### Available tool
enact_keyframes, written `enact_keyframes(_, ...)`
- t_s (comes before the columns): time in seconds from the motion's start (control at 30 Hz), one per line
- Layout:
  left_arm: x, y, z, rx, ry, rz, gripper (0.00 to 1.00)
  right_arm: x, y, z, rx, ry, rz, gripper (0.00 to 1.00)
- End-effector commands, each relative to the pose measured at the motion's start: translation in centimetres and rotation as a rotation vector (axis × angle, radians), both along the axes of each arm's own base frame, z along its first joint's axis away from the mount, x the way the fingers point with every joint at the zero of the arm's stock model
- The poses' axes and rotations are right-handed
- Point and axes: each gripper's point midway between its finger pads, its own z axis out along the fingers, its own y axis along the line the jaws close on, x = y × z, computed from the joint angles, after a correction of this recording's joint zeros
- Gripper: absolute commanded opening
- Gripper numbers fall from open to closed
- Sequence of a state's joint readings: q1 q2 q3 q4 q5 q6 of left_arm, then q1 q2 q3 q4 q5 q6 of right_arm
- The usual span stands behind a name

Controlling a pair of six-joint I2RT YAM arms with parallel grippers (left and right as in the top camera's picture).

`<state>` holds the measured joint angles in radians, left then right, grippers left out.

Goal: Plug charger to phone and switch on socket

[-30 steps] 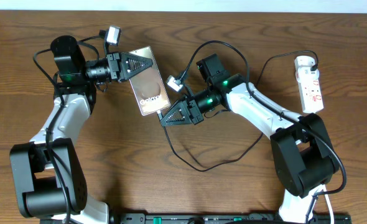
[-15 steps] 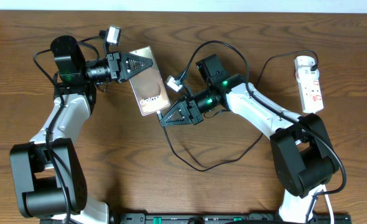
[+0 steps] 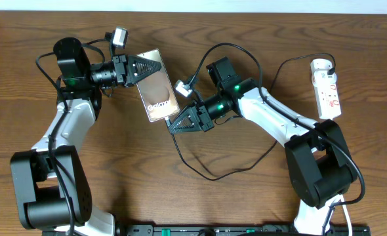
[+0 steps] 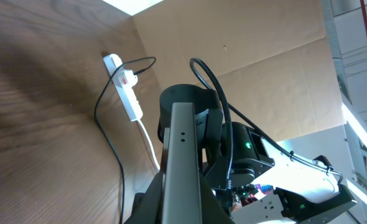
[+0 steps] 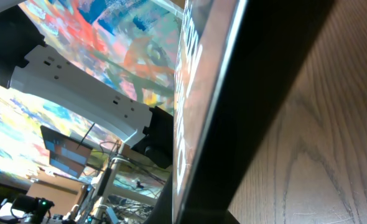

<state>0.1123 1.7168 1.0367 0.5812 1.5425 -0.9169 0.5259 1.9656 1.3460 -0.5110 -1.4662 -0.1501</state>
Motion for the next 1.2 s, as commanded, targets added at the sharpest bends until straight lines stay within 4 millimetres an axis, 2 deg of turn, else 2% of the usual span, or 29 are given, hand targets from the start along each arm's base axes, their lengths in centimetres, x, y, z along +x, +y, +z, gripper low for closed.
enact_keyframes(0.0,-0.19,-0.07,0.28,-0.001,-0.017,-0.019,0.07,-0.25,0.16,0.50,0.031,-0.017,0.017,0.01)
enact_keyframes(1.17,-0.56,-0.68,0.32,0.008,-0.083,-0.045,0.07,-0.28,0.06,1.01,0.061,-0.014,0.027,0.01)
